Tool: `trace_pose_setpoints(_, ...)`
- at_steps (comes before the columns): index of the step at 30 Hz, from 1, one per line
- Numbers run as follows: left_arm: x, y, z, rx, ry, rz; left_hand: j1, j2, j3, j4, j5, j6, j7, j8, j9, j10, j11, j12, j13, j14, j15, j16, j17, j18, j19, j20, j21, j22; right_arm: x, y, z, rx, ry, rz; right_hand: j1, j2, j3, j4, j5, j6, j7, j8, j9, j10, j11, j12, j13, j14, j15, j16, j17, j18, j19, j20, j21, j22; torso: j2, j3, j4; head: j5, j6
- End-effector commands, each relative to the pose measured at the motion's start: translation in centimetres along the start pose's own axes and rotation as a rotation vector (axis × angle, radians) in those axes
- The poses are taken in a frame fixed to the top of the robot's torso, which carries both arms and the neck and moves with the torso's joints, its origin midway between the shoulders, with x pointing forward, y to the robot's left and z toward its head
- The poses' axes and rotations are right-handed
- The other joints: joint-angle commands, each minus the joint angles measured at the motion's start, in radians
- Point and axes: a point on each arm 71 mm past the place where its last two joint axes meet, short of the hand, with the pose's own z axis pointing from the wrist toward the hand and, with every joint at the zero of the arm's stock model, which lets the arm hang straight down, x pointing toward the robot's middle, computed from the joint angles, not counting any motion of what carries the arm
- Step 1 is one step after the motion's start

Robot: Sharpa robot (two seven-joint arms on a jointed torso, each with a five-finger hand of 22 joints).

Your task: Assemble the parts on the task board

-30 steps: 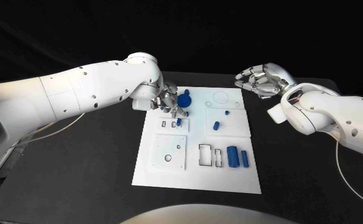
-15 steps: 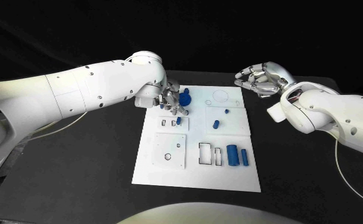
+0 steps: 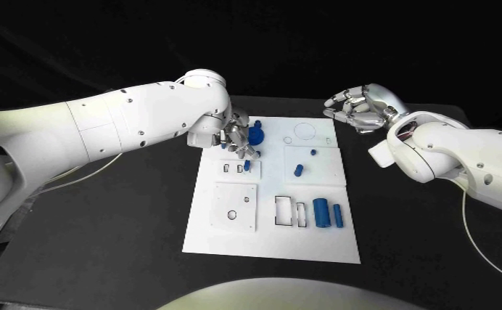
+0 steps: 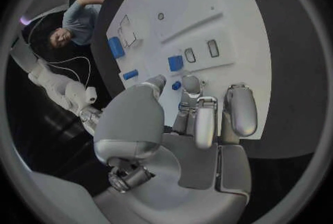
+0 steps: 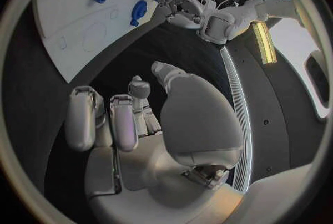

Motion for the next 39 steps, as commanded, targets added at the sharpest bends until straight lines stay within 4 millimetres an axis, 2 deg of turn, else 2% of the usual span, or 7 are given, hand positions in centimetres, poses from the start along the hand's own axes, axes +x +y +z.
trace_pose_setpoints(1,0.32,-0.26,0.1,0.018,0.036,0.011,-0.003,-0.012,0.025,0.001,0.003,-0.008,-0.001,0.008,0.006,-0.005,0.0,0.006,0.002,0.092,-0.007,-0.004,0.231,0.003,0.004,-0.004,0.005,0.002,0.2,0.03,0.0,-0.005,0.018,-0.005,-0.01,-0.003,0.001,0.005,0.003,-0.009,0.001,0.004,0.001,0.007,-0.002,0.007,-0.001,0.041,-0.006,-0.005,0.001,0.009,-0.003,-0.004,-0.004,0.105,-0.001,0.0005,0.0009,0.001,-0.001)
trace_pose_setpoints(4,0.46,-0.27,0.21,0.02,0.044,0.007,-0.008,-0.024,0.062,0.0,0.003,-0.011,-0.001,0.012,0.014,-0.004,0.0,0.007,0.003,0.091,-0.007,-0.005,0.23,0.002,0.005,-0.004,0.006,0.003,0.22,0.04,0.0,-0.005,0.019,-0.004,-0.01,-0.003,0.001,0.005,0.003,-0.009,0.001,0.004,0.001,0.007,-0.002,0.007,-0.001,0.041,-0.006,-0.005,0.001,0.009,-0.003,-0.004,-0.004,0.105,0.0,0.0007,0.0004,0.001,-0.001)
trace_pose_setpoints(17,1.05,-0.2,0.71,0.021,0.062,-0.005,-0.011,-0.044,0.124,-0.001,0.002,-0.015,0.0,0.016,0.025,-0.006,0.0,0.007,0.003,0.091,-0.006,-0.004,0.231,0.002,0.005,-0.004,0.006,0.004,0.27,0.04,0.01,-0.006,0.02,-0.004,-0.01,-0.003,0.001,0.005,0.005,-0.009,0.001,0.005,0.001,0.007,-0.002,0.006,-0.002,0.041,-0.006,-0.005,0.0,0.009,-0.003,-0.004,-0.004,0.104,0.0,0.0005,0.0005,0.0,-0.002)
trace_pose_setpoints(28,1.23,-0.23,0.79,0.029,0.07,-0.02,-0.01,-0.047,0.145,-0.001,0.002,-0.015,0.0,0.018,0.029,-0.004,0.0,0.009,0.006,0.092,-0.006,-0.004,0.231,0.002,0.005,-0.004,0.006,0.005,0.3,0.04,0.03,-0.005,0.02,-0.004,-0.009,-0.003,0.002,0.006,0.009,-0.009,0.001,0.006,0.001,0.007,-0.002,0.006,-0.002,0.041,-0.006,-0.005,0.001,0.009,-0.003,-0.004,-0.004,0.104,0.0,0.0005,0.0006,0.001,-0.004)
trace_pose_setpoints(32,1.2,-0.28,0.81,0.035,0.066,-0.031,-0.004,-0.05,0.177,-0.001,0.002,-0.017,-0.001,0.021,0.034,-0.002,-0.001,0.01,0.008,0.092,-0.007,-0.004,0.232,0.002,0.007,-0.004,0.008,0.009,0.31,0.04,0.04,-0.006,0.021,-0.004,-0.009,-0.003,0.002,0.006,0.009,-0.009,0.001,0.006,0.001,0.007,-0.002,0.006,-0.002,0.041,-0.006,-0.005,0.001,0.009,-0.003,-0.004,-0.004,0.104,-0.001,0.0007,0.0005,0.001,-0.005)
trace_pose_setpoints(35,1.18,-0.31,0.82,0.038,0.063,-0.039,0.005,-0.056,0.237,-0.003,0.001,-0.017,-0.002,0.026,0.042,0.001,-0.002,0.012,0.012,0.093,-0.008,-0.002,0.235,0.001,0.01,-0.006,0.01,0.013,0.32,0.04,0.05,-0.005,0.021,-0.004,-0.009,-0.003,0.002,0.006,0.009,-0.009,0.001,0.006,0.001,0.007,-0.002,0.006,-0.002,0.041,-0.006,-0.005,0.001,0.009,-0.003,-0.004,-0.004,0.104,0.0,0.0005,0.0003,0.0,-0.006)
trace_pose_setpoints(39,1.2,-0.34,0.89,0.04,0.066,-0.044,0.016,-0.067,0.284,-0.006,0.0,-0.017,-0.004,0.033,0.052,0.004,-0.004,0.014,0.015,0.093,-0.01,-0.002,0.235,0.0,0.012,-0.007,0.012,0.017,0.33,0.05,0.05,-0.006,0.021,-0.004,-0.009,-0.003,0.002,0.006,0.009,-0.009,0.001,0.006,0.001,0.007,-0.002,0.006,-0.002,0.041,-0.006,-0.005,0.001,0.009,-0.003,-0.004,-0.004,0.104,0.0,0.0003,-0.0003,0.0,-0.007)
